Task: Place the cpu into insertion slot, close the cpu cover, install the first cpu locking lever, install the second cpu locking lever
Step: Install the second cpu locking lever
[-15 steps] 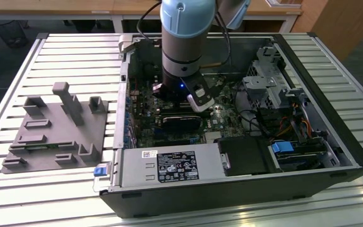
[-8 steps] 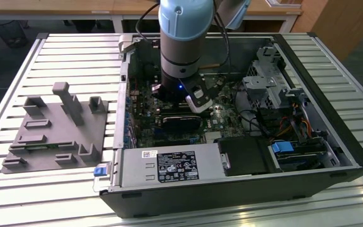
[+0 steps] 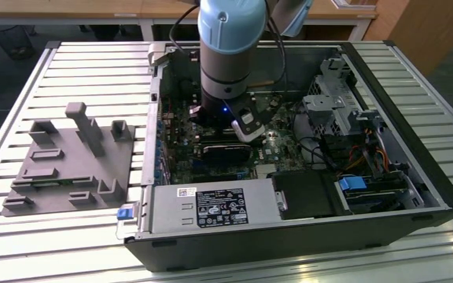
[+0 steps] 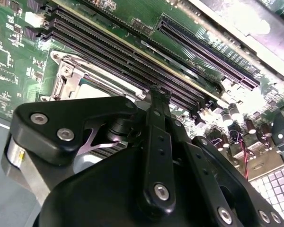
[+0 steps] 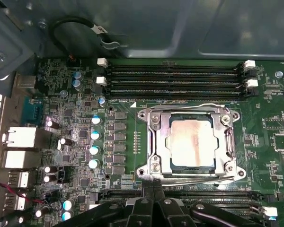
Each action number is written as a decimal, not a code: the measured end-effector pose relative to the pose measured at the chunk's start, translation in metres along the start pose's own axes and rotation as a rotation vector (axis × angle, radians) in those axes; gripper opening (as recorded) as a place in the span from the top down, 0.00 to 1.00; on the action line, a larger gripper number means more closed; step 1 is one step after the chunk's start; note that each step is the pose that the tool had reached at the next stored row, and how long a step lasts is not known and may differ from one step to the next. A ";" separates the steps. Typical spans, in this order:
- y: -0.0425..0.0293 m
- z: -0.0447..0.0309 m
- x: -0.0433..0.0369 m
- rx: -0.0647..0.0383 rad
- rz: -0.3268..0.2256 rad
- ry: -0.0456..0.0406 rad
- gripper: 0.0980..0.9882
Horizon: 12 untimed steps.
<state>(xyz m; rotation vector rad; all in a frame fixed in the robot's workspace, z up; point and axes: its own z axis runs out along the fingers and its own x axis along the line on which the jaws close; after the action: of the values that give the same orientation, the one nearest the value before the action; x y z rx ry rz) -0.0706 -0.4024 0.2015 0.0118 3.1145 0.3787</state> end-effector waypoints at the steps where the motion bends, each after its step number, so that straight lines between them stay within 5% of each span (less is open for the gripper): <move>1: -0.0001 0.0007 0.0000 0.000 0.000 0.0000 0.99; 7: -0.0005 0.0054 0.0000 -0.008 0.000 0.0003 0.99; 12: -0.0003 0.0084 0.0008 -0.028 0.000 0.0003 0.99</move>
<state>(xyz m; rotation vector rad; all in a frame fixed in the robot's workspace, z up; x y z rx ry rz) -0.0714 -0.4006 0.1933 0.0117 3.1091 0.4220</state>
